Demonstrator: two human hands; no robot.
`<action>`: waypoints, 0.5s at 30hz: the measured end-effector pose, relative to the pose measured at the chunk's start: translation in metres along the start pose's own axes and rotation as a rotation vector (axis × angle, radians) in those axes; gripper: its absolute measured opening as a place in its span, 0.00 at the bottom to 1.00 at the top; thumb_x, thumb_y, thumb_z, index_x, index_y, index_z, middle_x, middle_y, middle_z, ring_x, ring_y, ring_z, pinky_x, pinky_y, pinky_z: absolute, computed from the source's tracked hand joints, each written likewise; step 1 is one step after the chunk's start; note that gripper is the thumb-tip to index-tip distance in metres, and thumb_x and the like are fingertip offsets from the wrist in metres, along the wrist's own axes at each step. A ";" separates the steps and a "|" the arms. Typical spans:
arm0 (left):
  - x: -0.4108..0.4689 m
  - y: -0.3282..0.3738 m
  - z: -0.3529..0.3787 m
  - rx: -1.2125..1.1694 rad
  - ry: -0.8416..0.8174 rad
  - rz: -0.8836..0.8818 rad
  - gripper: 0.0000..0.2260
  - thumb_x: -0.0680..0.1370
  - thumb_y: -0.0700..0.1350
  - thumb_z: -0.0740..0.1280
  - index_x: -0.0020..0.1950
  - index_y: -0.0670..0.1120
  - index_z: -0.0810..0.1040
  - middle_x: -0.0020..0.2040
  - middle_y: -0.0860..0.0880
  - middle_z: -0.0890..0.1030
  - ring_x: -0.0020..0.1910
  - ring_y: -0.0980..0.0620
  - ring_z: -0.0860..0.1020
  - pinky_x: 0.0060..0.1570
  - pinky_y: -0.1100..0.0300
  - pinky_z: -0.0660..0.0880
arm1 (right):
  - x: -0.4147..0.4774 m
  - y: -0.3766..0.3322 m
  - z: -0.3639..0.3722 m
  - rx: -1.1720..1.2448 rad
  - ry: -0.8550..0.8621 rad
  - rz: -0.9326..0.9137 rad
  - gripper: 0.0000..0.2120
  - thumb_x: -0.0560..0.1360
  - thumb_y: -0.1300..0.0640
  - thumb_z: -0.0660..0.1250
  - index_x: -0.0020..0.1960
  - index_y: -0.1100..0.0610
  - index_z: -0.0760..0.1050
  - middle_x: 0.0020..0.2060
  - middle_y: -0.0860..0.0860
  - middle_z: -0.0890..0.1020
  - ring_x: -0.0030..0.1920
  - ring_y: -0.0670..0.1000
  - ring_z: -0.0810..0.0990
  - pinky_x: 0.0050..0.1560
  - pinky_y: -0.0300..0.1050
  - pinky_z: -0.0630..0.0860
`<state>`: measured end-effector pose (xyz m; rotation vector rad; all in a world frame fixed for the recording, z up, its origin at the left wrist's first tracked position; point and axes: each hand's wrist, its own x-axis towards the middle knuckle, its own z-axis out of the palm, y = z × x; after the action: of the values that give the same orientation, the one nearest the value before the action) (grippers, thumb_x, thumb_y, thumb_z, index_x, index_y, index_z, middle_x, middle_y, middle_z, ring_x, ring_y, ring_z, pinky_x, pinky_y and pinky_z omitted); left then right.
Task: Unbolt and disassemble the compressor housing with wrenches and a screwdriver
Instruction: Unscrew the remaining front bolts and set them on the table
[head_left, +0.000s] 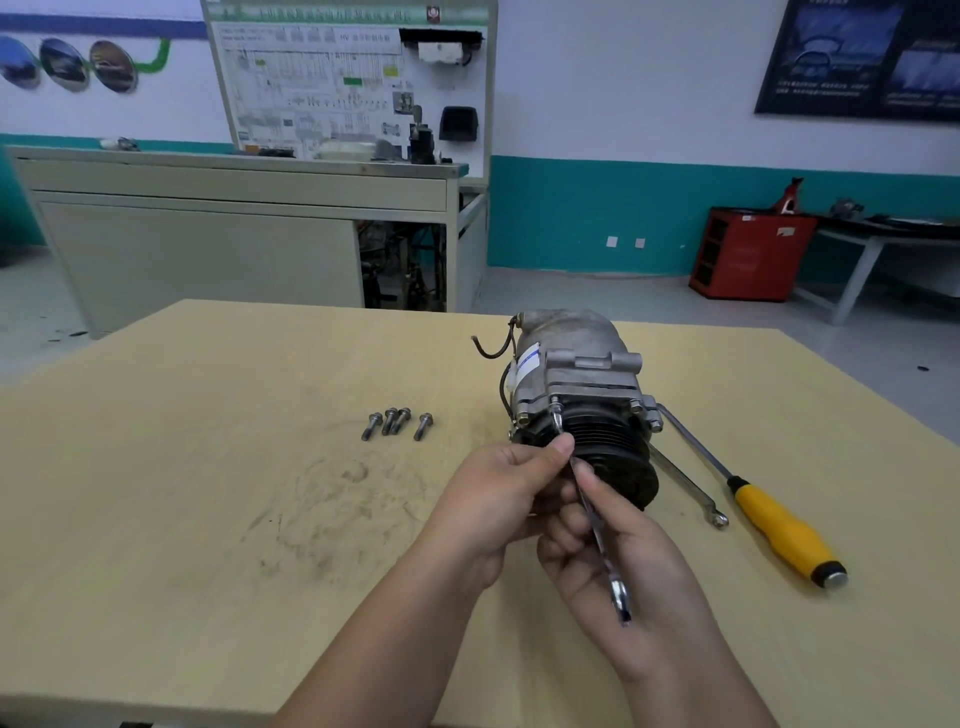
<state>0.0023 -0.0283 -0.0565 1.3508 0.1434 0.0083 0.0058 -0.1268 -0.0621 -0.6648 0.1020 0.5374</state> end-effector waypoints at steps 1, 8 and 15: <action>0.001 0.001 -0.001 0.018 0.014 0.014 0.20 0.78 0.49 0.64 0.52 0.30 0.77 0.23 0.51 0.74 0.20 0.56 0.72 0.24 0.67 0.71 | 0.001 0.000 0.001 -0.032 0.014 -0.010 0.04 0.67 0.60 0.67 0.40 0.60 0.75 0.23 0.50 0.73 0.20 0.43 0.70 0.21 0.33 0.67; 0.004 0.002 -0.005 -0.058 -0.037 -0.055 0.15 0.80 0.48 0.61 0.52 0.36 0.77 0.20 0.53 0.68 0.15 0.59 0.64 0.18 0.70 0.60 | -0.004 0.001 0.006 -0.071 -0.032 0.036 0.11 0.69 0.57 0.66 0.36 0.63 0.81 0.26 0.56 0.79 0.22 0.48 0.75 0.23 0.36 0.72; 0.002 0.004 -0.007 -0.127 -0.049 -0.121 0.20 0.80 0.49 0.61 0.33 0.46 0.85 0.50 0.37 0.76 0.27 0.55 0.68 0.24 0.67 0.61 | -0.001 0.012 0.007 0.051 -0.085 0.036 0.09 0.68 0.58 0.64 0.44 0.62 0.77 0.28 0.52 0.77 0.26 0.46 0.74 0.25 0.38 0.73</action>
<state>0.0041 -0.0205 -0.0546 1.2125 0.1803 -0.1153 -0.0018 -0.1157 -0.0628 -0.5901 0.0477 0.5955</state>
